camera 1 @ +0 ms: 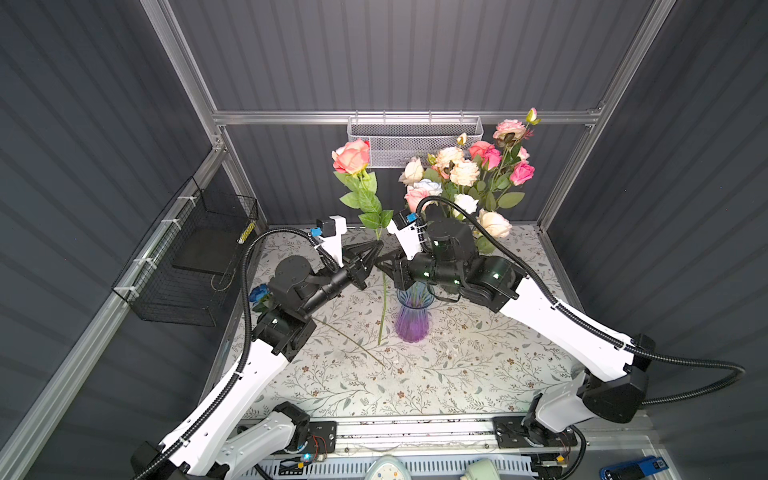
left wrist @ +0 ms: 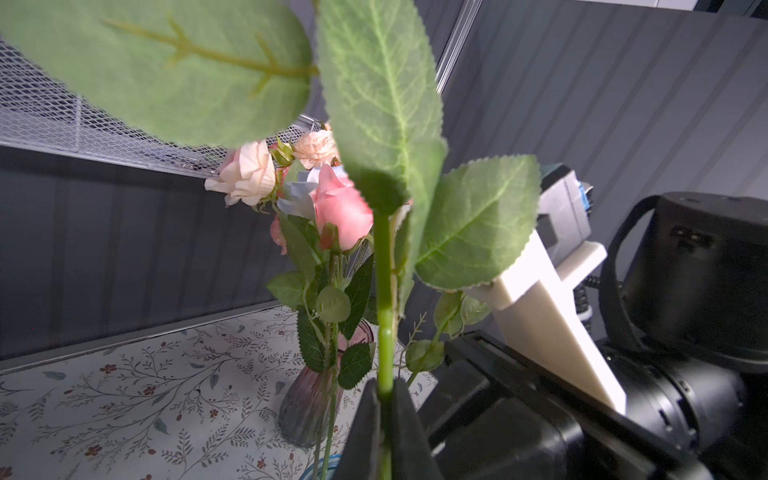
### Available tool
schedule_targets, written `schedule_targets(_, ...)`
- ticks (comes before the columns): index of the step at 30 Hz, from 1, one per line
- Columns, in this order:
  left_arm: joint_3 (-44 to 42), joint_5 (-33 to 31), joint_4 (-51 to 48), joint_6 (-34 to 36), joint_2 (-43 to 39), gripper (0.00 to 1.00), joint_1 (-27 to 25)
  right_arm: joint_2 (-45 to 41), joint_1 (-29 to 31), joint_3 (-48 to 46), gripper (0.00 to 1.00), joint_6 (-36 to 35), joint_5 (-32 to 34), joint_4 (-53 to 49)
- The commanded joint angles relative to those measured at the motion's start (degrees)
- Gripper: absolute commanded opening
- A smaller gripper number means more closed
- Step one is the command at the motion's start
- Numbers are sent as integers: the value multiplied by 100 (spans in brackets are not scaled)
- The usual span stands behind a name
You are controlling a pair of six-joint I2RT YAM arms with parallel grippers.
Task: Arrange the flowers into the vase
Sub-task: 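Hold the pink rose up with the left gripper while the right gripper grasps its stem, then open the left gripper and draw it back while the right gripper lifts the pink rose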
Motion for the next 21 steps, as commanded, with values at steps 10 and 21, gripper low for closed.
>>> schedule_targets(10, 27, -567, -301, 371, -403, 71, -33, -161, 20, -200, 8, -136, 113, 442)
schedule_targets(21, -637, -2455, -1671, 676, -2071, 91, -25, -563, 20, 87, 8, -794, 951, 421)
